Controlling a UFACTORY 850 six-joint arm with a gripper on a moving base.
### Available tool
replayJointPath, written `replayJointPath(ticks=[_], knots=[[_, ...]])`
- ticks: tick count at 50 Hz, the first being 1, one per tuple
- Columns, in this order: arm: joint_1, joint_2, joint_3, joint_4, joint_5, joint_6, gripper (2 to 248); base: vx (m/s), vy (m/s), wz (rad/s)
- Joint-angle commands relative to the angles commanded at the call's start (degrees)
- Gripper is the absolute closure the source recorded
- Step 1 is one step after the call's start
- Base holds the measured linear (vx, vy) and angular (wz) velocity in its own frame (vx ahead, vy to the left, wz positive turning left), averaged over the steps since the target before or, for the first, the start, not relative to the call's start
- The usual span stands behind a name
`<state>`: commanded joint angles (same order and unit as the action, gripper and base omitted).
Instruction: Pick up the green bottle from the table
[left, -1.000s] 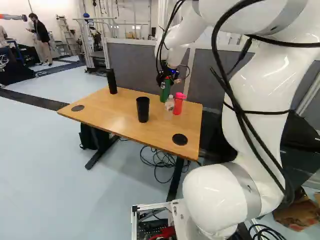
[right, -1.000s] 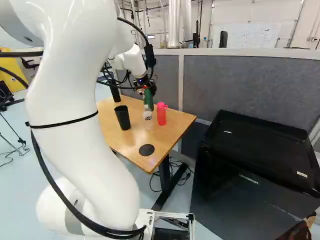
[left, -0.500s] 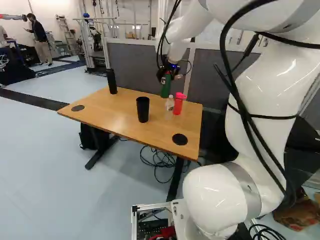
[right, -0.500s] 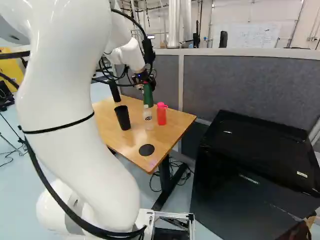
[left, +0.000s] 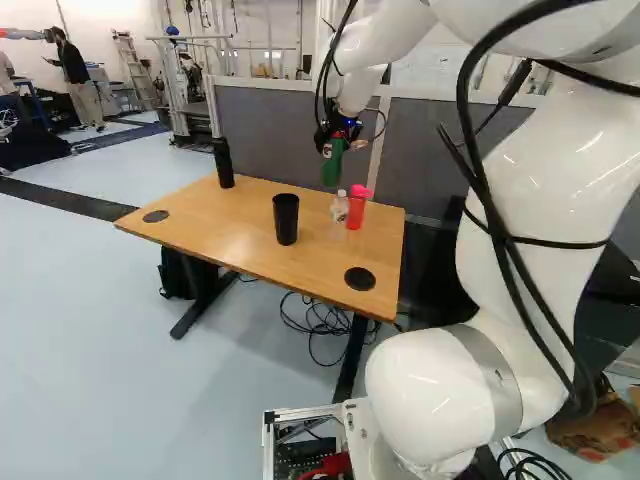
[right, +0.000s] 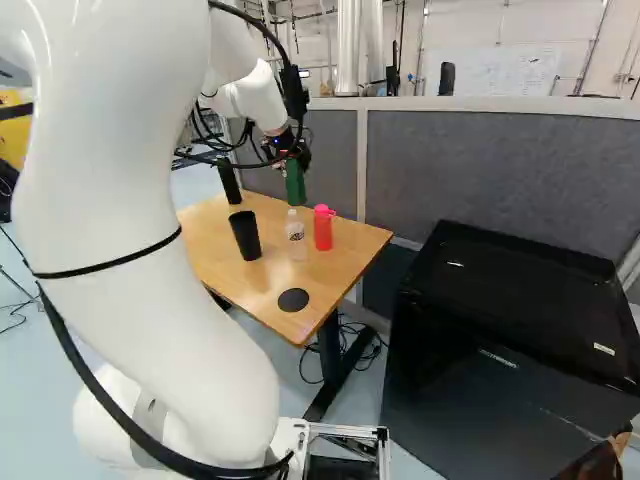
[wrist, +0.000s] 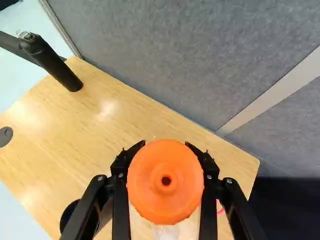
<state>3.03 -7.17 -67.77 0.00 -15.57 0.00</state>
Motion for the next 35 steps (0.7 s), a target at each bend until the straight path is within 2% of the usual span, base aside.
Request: replayJointPath(ticks=[35], knots=[[0.0,3.24,-1.22,0.0,0.0,0.0,226,0.0,0.0,0.0]])
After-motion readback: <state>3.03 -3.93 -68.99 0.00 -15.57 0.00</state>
